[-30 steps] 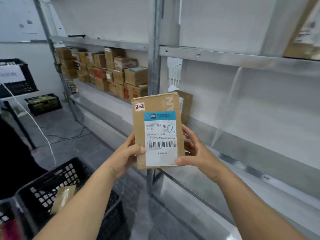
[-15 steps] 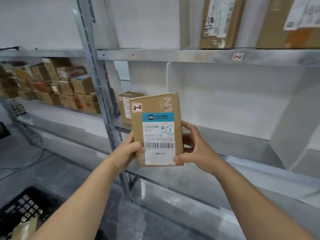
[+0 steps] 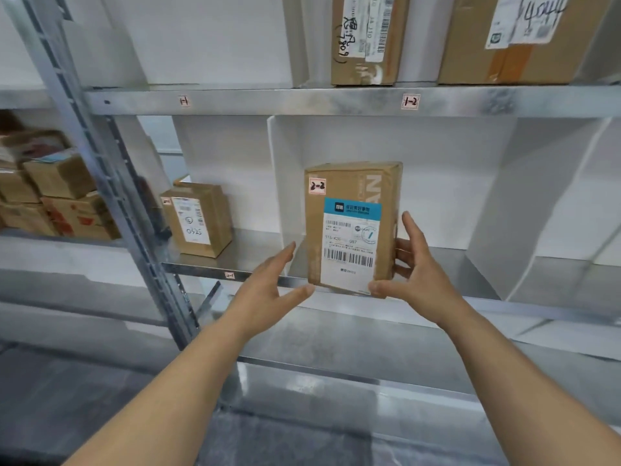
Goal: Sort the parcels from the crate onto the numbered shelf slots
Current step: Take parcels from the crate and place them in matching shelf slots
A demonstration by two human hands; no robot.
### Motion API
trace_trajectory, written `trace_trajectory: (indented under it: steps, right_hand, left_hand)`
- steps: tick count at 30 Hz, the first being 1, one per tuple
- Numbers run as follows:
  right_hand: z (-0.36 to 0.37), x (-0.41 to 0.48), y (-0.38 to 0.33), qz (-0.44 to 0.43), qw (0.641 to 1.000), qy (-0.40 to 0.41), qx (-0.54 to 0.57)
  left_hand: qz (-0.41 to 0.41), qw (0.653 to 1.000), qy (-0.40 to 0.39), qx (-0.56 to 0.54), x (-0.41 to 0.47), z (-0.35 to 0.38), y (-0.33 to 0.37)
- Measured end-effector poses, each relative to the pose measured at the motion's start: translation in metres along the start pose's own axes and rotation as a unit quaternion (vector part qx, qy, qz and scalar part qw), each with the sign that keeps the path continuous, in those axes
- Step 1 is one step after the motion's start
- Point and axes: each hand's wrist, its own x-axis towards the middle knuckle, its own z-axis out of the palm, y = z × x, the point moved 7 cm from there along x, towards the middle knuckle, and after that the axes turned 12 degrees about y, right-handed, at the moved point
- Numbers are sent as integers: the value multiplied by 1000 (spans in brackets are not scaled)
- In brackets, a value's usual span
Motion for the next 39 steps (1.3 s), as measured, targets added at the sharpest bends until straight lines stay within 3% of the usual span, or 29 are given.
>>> trace_trajectory:
  steps: [9, 15, 22, 39]
  right_hand:
    - [-3, 29, 34, 8, 997, 65, -40]
    - [-8, 71, 66, 26, 995, 82, -58]
    - [2, 122, 105, 45, 996, 55, -61]
    - [73, 170, 162, 58, 994, -18, -92]
  left_hand:
    - [22, 998, -62, -12, 45, 46, -22]
    - [-15, 996, -82, -35, 80, 88, -33]
    - [-66, 990, -72, -98, 129, 126, -40]
    - [-149, 984, 15, -95, 175, 163, -105]
